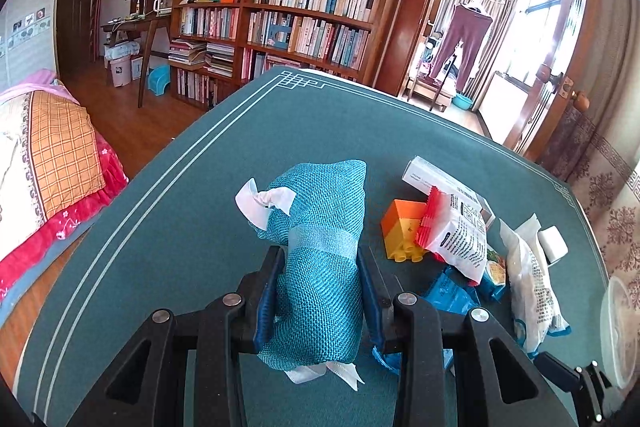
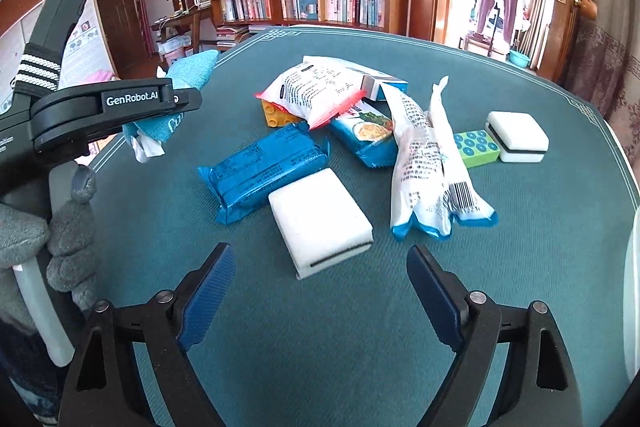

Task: Organize objects
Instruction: 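Grasp the teal cloth bundle with the left gripper while the right gripper grasps the white sponge, then carry the teal cloth and white sponge toward the clear bowl with both grippers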

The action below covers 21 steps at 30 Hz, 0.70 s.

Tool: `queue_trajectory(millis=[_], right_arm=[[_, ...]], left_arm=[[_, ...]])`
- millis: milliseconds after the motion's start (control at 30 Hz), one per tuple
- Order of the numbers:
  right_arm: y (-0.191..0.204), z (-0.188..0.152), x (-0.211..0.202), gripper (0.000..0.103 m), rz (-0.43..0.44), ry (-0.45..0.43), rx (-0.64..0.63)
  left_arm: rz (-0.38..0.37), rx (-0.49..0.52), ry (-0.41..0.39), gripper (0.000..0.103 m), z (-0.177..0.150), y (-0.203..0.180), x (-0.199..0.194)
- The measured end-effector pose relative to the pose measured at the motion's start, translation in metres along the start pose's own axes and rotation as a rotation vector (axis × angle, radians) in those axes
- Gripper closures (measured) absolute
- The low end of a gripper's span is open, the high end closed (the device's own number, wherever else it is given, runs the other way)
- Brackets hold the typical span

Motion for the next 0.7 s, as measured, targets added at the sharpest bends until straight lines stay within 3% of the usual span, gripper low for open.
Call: queue_trajectory(millis=[133, 233, 300, 400, 700], right_arm=[[-0.005, 0.003, 0.014, 0.018, -0.016, 0.005, 0.008], [-0.006, 0.003, 0.019, 0.029, 0.007, 0.012, 0.023], [-0.005, 0.003, 0.023, 0.042, 0.013, 0.026, 0.018], [-0.002, 0.002, 0.022, 0.05, 0.019, 0.025, 0.01], [0.009, -0.02, -0.016, 0.051, 0.051, 0.001, 0.033]], left_arm=[[0.0, 0.007, 0.008, 0.064, -0.002, -0.001, 0.002], [0.0, 0.013, 0.011, 0.064, -0.004, -0.002, 0.003], [0.0, 0.015, 0.013, 0.064, -0.005, -0.002, 0.003], [0.0, 0.015, 0.014, 0.064, -0.007, -0.001, 0.003], [-0.009, 0.034, 0.014, 0.064, -0.01, -0.004, 0.001]])
Point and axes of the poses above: each gripper's, at about its wrist camera, not at the fingertips, and x roughly the way its jaws point, y to its left, z to its top, the point moved 1 cm from there along x, roughly the way its jaws point, and after that the axes turned 13 degrees about -x, right-handed, at the moved point
